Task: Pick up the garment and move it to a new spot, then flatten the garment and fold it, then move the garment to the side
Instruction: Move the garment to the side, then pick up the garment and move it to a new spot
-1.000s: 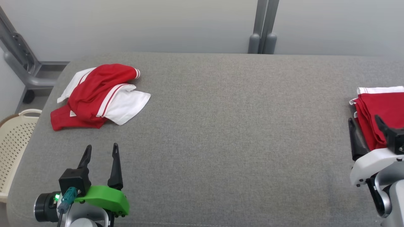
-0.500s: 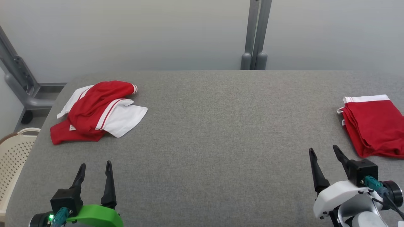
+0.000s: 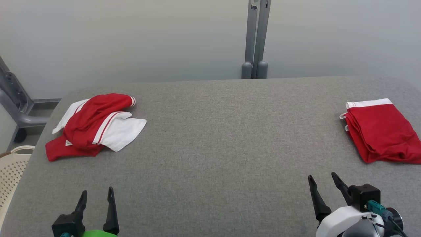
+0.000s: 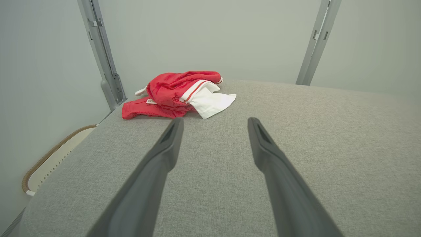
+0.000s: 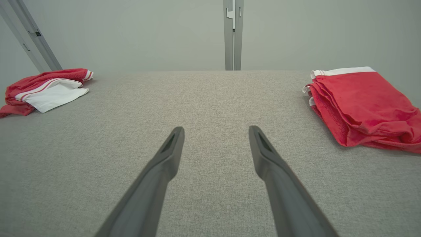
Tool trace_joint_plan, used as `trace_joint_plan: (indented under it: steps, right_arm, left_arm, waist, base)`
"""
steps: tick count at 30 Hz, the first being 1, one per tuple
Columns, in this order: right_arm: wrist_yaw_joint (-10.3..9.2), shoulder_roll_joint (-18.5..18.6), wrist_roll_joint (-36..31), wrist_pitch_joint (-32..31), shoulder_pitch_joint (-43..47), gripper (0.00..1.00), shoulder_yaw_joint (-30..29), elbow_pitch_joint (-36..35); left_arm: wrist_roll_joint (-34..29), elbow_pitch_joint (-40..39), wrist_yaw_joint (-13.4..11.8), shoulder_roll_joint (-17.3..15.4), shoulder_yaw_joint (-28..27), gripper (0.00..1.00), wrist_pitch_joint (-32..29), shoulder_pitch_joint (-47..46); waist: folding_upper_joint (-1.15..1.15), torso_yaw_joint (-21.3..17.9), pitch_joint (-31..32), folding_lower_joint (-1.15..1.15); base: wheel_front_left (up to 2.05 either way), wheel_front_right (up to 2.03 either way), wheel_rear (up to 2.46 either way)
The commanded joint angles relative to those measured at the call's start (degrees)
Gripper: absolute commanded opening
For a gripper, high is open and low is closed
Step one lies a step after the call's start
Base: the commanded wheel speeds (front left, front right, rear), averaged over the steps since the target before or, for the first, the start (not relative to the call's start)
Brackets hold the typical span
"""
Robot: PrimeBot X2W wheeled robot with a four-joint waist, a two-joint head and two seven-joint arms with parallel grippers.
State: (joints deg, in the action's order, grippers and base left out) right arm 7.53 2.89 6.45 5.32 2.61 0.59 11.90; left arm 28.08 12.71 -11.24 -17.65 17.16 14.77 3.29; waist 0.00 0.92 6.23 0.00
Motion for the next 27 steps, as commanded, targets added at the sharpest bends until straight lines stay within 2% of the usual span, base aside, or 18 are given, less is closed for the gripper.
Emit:
trace_joint_plan:
  steps: [1, 7, 17, 22, 27]
  right_arm:
    - [-0.08, 0.03, -0.54, 0.14, 0.29, 1.0, -0.03, 0.41]
    - [-0.08, 0.02, -1.47, -0.39, -0.29, 1.0, -0.28, 0.63]
    - [-0.08, 0.03, -1.63, -0.39, -0.1, 1.0, 0.49, 0.64]
    - [-0.08, 0.02, -1.03, -0.39, 0.48, 1.0, 0.95, 0.61]
    - [-0.08, 0.01, -0.26, -0.21, 0.85, 1.0, 1.71, 0.69]
  left_arm:
    - [0.21, 0.4, 0.62, -0.16, 0.51, 1.0, -0.62, 0.86]
    - [0.89, 0.34, -0.62, -0.46, 0.25, 1.0, -2.88, 0.52]
    - [1.31, -0.61, -0.91, -0.93, 0.2, 1.0, -3.05, 0.14]
    - [1.13, -0.77, -0.91, -1.34, 0.51, 1.0, -3.6, -0.22]
    - [0.74, -1.14, -1.16, -1.96, 0.9, 1.0, -4.4, -0.48]
  waist:
    - [0.0, -0.05, -0.01, 0.0]
    - [0.0, -0.03, -0.02, 0.0]
    - [0.0, 0.76, 0.11, 0.0]
    - [0.0, 2.9, 0.19, 0.0]
    - [0.0, 6.83, 0.39, 0.0]
  base:
    - [0.0, 0.0, 0.0]
    - [0.0, 0.0, 0.0]
    - [0.0, 0.0, 0.0]
    - [0.0, 0.0, 0.0]
    - [0.0, 0.0, 0.0]
